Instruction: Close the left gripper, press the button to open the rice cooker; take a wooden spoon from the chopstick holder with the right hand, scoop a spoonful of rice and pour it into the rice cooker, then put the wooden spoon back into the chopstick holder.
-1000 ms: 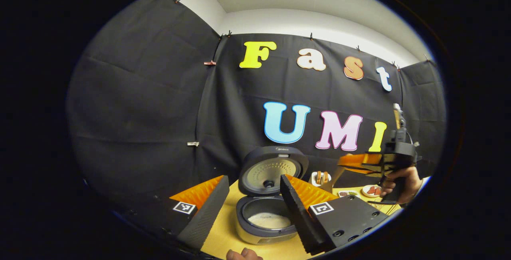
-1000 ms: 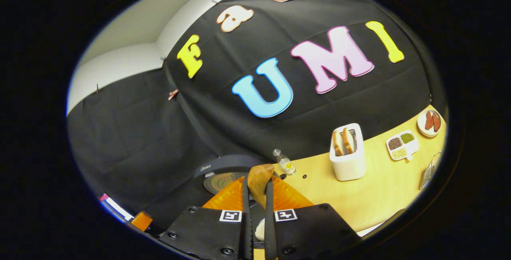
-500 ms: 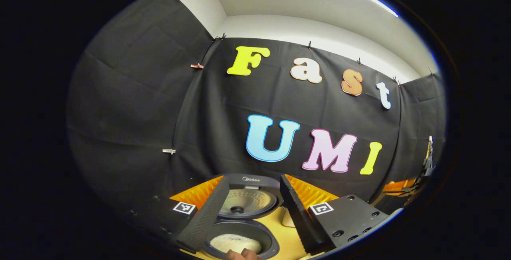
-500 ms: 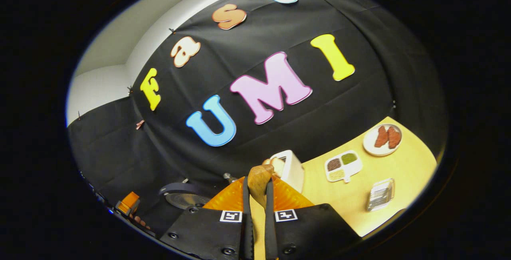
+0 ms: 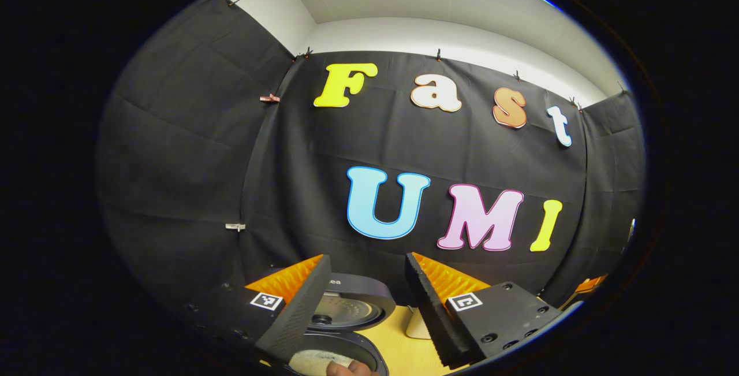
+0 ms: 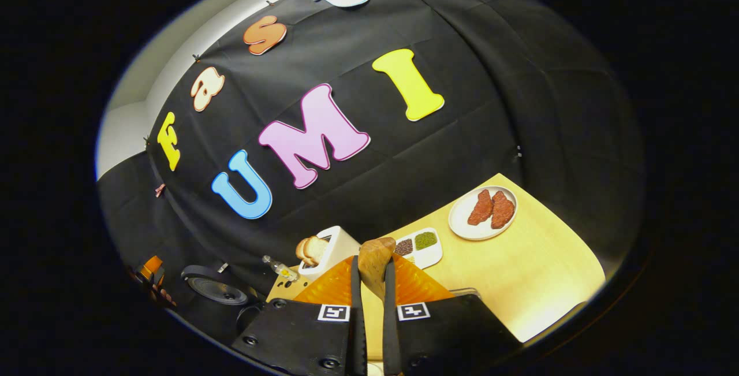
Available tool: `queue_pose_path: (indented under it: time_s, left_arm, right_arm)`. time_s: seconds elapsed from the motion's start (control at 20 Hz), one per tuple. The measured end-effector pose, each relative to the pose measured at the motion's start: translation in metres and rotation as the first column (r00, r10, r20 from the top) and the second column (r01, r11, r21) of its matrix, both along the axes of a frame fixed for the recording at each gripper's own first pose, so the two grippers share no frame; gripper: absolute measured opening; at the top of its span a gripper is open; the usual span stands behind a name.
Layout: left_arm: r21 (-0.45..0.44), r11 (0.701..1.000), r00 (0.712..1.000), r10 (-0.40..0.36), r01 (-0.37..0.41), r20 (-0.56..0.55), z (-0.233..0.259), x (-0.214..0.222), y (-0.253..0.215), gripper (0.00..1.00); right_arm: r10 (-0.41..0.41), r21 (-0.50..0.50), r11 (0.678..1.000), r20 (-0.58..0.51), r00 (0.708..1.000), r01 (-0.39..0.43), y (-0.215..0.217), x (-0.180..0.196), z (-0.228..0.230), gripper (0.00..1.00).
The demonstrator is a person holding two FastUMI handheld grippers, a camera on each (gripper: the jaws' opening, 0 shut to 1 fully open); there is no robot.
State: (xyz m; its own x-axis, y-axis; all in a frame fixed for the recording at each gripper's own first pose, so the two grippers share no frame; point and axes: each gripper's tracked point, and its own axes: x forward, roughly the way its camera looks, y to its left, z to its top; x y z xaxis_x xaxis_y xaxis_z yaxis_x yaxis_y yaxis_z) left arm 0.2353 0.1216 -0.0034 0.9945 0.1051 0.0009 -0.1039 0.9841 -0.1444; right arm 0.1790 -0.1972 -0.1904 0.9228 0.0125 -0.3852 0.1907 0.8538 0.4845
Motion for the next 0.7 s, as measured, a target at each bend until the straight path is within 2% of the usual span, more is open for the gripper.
queue_pose_path:
  time_s: [0.2, 0.45, 0.7]
  left_arm:
    - [0.011, 0.999, 0.998, 0.049, -0.049, -0.039, -0.006, -0.002, 0.001, 0.89]
    - [0.079, 0.993, 0.993, 0.097, -0.091, -0.066, -0.005, 0.004, 0.01, 0.88]
    - [0.096, 0.992, 0.992, 0.094, -0.086, -0.082, -0.007, 0.009, -0.007, 0.89]
  right_arm:
    - [0.015, -0.022, 1.0, -0.057, 0.998, -0.016, -0.023, 0.001, -0.041, 0.15]
    - [0.036, -0.021, 0.999, -0.109, 0.993, -0.039, -0.033, 0.008, -0.079, 0.15]
    - [0.04, -0.016, 0.999, -0.165, 0.985, -0.043, -0.037, 0.008, -0.119, 0.15]
